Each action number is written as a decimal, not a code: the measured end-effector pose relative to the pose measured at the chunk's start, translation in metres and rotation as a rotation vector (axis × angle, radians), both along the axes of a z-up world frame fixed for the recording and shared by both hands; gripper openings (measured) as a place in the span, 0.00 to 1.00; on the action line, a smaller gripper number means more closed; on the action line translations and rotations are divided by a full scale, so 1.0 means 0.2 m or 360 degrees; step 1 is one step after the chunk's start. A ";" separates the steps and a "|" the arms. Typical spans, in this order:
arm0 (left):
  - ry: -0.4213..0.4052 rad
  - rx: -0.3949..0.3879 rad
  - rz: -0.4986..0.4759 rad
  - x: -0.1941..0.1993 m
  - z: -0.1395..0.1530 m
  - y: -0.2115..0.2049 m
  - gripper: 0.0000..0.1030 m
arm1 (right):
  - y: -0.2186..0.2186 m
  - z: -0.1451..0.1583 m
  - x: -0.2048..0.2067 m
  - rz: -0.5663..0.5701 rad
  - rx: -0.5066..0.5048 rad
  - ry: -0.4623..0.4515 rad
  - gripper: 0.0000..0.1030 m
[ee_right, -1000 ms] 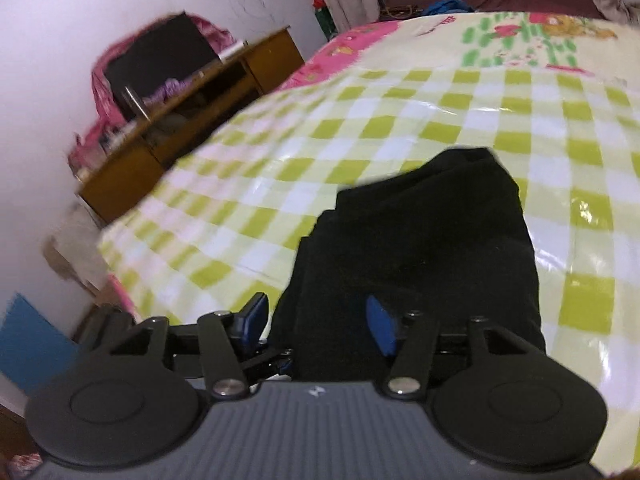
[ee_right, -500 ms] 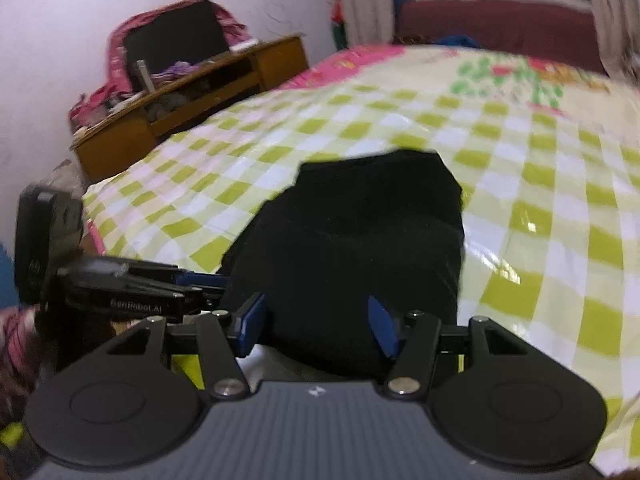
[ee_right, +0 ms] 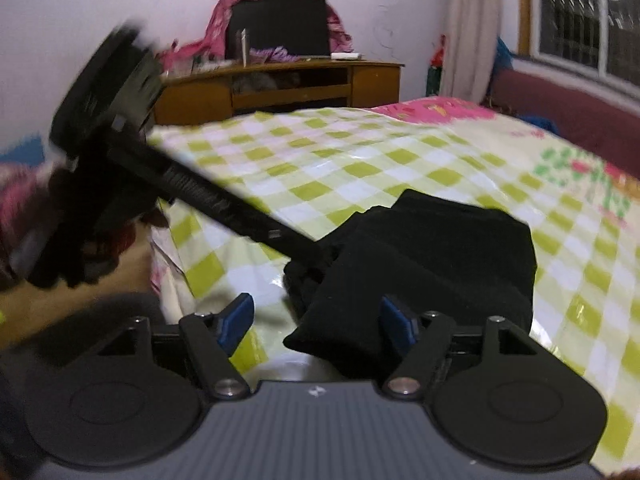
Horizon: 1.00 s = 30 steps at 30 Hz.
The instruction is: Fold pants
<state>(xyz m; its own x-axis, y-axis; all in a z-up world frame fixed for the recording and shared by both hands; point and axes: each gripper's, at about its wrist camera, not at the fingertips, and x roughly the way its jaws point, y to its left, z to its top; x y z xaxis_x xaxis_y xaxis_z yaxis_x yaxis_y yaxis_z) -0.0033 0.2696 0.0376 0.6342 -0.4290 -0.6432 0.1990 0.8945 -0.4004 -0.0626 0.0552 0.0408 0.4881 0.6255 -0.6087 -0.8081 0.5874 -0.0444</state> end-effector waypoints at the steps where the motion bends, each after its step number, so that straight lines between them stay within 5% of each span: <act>1: 0.0020 0.0013 -0.0016 0.03 -0.02 -0.03 0.55 | 0.03 -0.02 -0.01 -0.0007 -0.0062 -0.0049 0.69; 3: 0.0056 0.0018 -0.0051 0.07 -0.04 -0.08 0.55 | 0.08 -0.07 -0.01 -0.0030 -0.0179 -0.0136 0.64; 5: 0.0087 0.0043 -0.0072 0.09 -0.05 -0.12 0.57 | 0.09 -0.10 0.01 -0.0096 -0.0246 -0.0153 0.43; 12: 0.0130 -0.0034 -0.0034 0.05 -0.05 -0.08 0.68 | -0.08 -0.05 0.09 -0.0198 -0.0094 0.0107 0.19; 18: 0.0158 -0.0051 -0.0002 0.04 -0.03 -0.06 0.69 | -0.23 0.05 0.14 -0.0320 0.0059 0.0163 0.11; 30: 0.0261 -0.0328 -0.0059 0.29 -0.04 -0.24 0.74 | -0.44 0.08 0.16 -0.0462 0.0196 0.0249 0.11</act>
